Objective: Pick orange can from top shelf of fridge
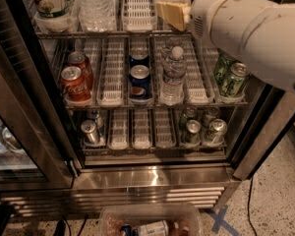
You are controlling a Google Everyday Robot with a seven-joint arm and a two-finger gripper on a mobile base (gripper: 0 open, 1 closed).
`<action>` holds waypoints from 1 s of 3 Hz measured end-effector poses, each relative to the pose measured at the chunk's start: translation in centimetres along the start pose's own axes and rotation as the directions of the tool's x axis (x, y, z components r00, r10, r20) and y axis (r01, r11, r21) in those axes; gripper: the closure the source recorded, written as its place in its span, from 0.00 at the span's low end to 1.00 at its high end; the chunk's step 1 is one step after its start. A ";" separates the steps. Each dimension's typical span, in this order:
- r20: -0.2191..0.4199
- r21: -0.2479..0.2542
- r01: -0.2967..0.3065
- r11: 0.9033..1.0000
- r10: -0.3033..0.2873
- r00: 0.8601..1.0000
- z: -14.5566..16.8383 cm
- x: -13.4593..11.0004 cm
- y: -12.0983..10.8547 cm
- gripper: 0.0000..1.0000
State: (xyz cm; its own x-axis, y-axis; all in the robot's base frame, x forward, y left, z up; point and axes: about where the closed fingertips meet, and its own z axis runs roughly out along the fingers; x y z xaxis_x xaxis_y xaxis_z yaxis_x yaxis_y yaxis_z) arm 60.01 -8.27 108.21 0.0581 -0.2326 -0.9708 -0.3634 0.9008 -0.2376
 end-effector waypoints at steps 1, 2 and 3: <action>0.002 0.009 -0.011 1.000 0.011 1.000 0.3 0.4 -0.3 0.30; 0.004 0.027 -0.020 0.999 0.020 1.000 0.5 1.0 -1.0 0.29; 0.012 0.038 -0.035 0.999 0.034 0.999 0.9 1.1 -1.3 0.29</action>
Offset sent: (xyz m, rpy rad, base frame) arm 0.0301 0.0170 0.0025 0.0279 0.0103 -0.0689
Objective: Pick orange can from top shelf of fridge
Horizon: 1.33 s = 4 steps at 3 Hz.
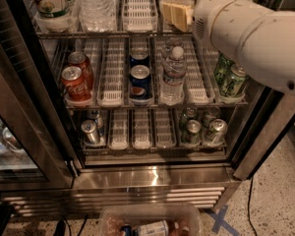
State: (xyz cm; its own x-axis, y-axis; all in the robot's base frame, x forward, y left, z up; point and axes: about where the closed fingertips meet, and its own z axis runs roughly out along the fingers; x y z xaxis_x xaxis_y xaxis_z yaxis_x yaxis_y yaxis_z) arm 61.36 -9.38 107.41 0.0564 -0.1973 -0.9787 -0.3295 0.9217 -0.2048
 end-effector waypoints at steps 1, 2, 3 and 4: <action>0.007 0.008 -0.016 1.000 0.016 1.000 0.6 0.0 -0.1 0.30; 0.015 0.015 -0.025 1.000 0.025 1.000 1.4 0.0 0.0 0.29; 0.016 0.022 -0.029 0.999 0.028 0.999 2.2 0.2 0.1 0.27; 0.009 0.025 -0.028 0.999 0.028 1.000 3.1 0.6 0.3 0.46</action>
Offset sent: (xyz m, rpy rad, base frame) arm 0.0332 0.0370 0.0196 0.0374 0.0013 -0.0401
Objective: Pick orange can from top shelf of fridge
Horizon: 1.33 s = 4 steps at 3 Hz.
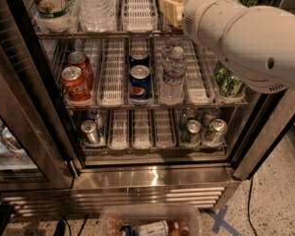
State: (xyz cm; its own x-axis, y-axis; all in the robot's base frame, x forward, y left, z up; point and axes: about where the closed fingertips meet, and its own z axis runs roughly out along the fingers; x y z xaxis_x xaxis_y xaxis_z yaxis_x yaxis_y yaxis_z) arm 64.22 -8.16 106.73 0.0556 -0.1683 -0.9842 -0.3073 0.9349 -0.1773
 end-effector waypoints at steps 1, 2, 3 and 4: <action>-0.018 0.000 0.001 1.000 -0.001 1.000 0.5 0.7 0.0 0.69; -0.018 0.001 0.001 1.000 -0.001 1.000 0.5 0.3 -0.1 0.93; -0.018 0.000 0.001 1.000 -0.001 1.000 0.5 0.3 -0.1 1.00; -0.018 -0.001 0.000 1.000 0.000 1.000 0.5 0.3 -0.1 1.00</action>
Offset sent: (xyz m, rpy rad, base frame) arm 0.0042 -0.0002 -0.0058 -0.0053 0.0139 -0.0032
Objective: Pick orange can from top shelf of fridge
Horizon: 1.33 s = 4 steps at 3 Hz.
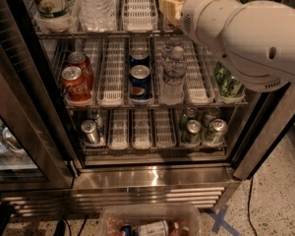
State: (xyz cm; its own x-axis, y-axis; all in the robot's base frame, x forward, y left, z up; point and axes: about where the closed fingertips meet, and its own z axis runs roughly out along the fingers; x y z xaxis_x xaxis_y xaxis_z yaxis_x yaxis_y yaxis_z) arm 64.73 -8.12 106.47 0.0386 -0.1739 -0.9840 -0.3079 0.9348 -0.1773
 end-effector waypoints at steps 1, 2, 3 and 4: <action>0.006 -0.013 -0.016 1.000 0.016 1.000 0.0 -0.6 0.3 1.00; 0.023 -0.025 -0.030 0.999 0.031 0.999 0.0 -1.9 0.6 1.00; 0.055 -0.034 -0.046 0.998 0.047 0.997 0.0 -3.9 0.4 1.00; 0.058 -0.035 -0.045 0.998 0.047 0.997 0.1 -4.1 0.4 1.00</action>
Offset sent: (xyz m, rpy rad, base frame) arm -0.0066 0.0035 0.0232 0.0592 -0.0264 0.0425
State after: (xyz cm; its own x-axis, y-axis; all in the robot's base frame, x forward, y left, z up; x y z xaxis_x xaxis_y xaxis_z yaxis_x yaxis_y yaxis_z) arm 64.51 -7.00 110.46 0.0795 -0.1110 -0.9906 -0.3422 0.9303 -0.1317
